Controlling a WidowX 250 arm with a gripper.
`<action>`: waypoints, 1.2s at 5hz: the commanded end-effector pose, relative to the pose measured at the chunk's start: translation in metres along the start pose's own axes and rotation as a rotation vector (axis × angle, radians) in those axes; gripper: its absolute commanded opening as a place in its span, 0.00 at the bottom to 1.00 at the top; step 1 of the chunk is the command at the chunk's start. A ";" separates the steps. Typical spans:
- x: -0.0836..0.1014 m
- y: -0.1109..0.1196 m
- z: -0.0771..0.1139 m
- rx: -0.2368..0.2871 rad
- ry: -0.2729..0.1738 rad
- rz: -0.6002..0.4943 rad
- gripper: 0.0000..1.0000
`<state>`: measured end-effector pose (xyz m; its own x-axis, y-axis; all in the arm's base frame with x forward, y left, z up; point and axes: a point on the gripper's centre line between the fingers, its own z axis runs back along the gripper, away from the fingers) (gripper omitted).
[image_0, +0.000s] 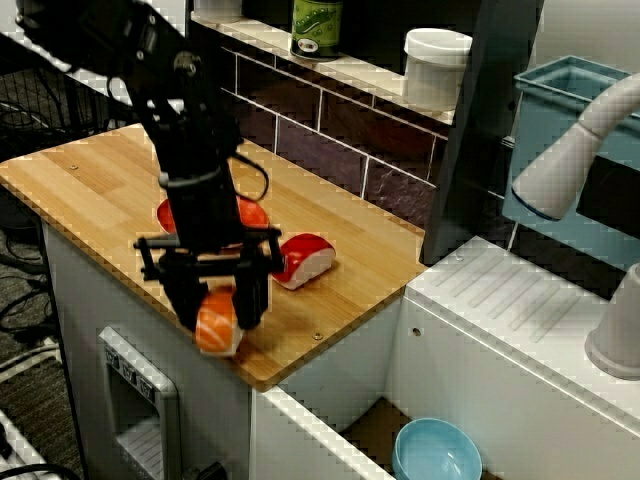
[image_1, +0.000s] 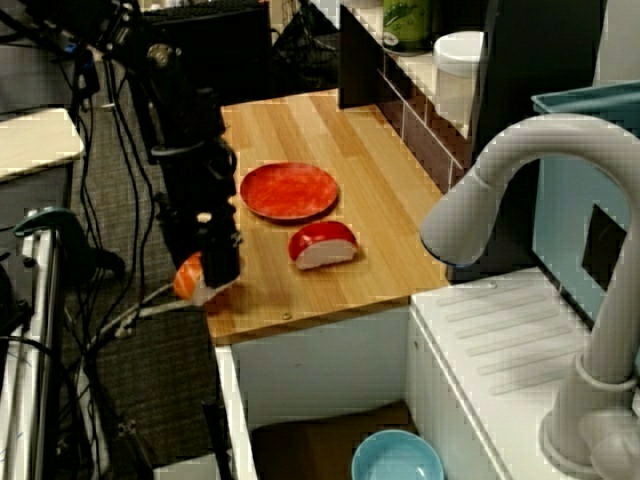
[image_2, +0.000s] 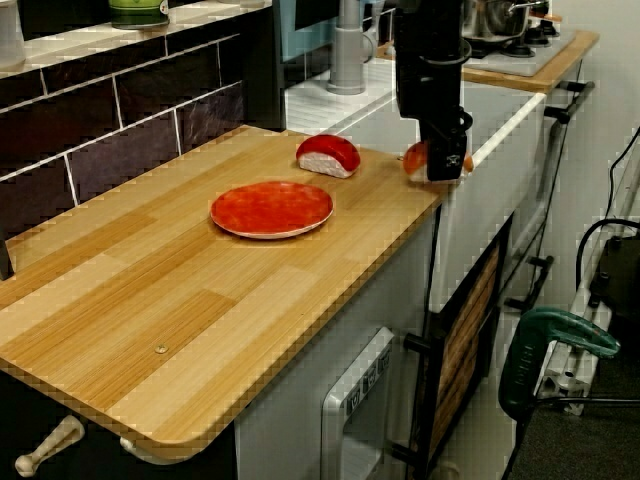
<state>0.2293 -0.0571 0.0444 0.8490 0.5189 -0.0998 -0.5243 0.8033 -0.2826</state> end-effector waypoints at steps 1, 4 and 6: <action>0.047 0.020 0.058 -0.100 -0.103 -0.120 0.00; 0.105 0.042 0.077 -0.117 -0.219 -0.079 0.00; 0.123 0.052 0.057 -0.092 -0.331 -0.036 0.00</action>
<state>0.2972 0.0599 0.0572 0.7995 0.5732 0.1797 -0.4888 0.7946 -0.3601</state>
